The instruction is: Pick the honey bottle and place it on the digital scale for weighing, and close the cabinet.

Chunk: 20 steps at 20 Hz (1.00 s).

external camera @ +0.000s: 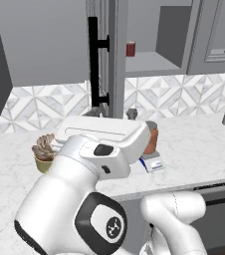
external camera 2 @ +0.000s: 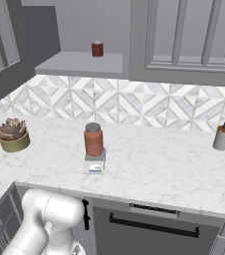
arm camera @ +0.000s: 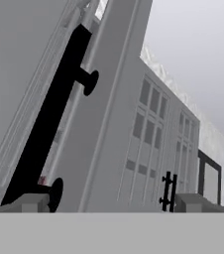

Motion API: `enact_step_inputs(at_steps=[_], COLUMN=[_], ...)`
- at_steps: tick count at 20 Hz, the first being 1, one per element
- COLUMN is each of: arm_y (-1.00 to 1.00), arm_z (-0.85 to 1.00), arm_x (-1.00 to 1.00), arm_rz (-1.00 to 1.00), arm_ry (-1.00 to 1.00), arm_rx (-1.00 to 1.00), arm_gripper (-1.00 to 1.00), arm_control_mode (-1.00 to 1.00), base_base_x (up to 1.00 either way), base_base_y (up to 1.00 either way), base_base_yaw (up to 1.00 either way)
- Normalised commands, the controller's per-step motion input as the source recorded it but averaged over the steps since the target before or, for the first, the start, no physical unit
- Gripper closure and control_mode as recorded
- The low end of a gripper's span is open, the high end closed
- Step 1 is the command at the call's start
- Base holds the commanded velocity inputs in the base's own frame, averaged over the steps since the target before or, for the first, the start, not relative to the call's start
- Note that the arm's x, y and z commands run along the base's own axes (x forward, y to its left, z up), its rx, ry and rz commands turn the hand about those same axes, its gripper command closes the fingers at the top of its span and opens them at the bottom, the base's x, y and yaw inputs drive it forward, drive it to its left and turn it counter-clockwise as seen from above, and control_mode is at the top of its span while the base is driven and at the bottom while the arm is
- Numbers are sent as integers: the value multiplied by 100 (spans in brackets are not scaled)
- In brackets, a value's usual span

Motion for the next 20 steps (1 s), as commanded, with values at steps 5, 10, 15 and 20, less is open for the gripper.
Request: enact_step_inputs(at_steps=[5,10,15,20], arm_y=[0,2,7,-13], arm_z=[-12,-10,-5,0], arm_x=[21,22,13,7], arm_rz=[-8,-4,-3,-10], arm_ry=[0,0,0,0], arm_rx=[0,0,0,0], arm_gripper=[-100,-100,-100,-100], arm_control_mode=[-100,-100,-100,-100], base_base_x=[0,0,0,0], base_base_y=[0,0,0,0], base_base_yaw=[0,0,0,0])
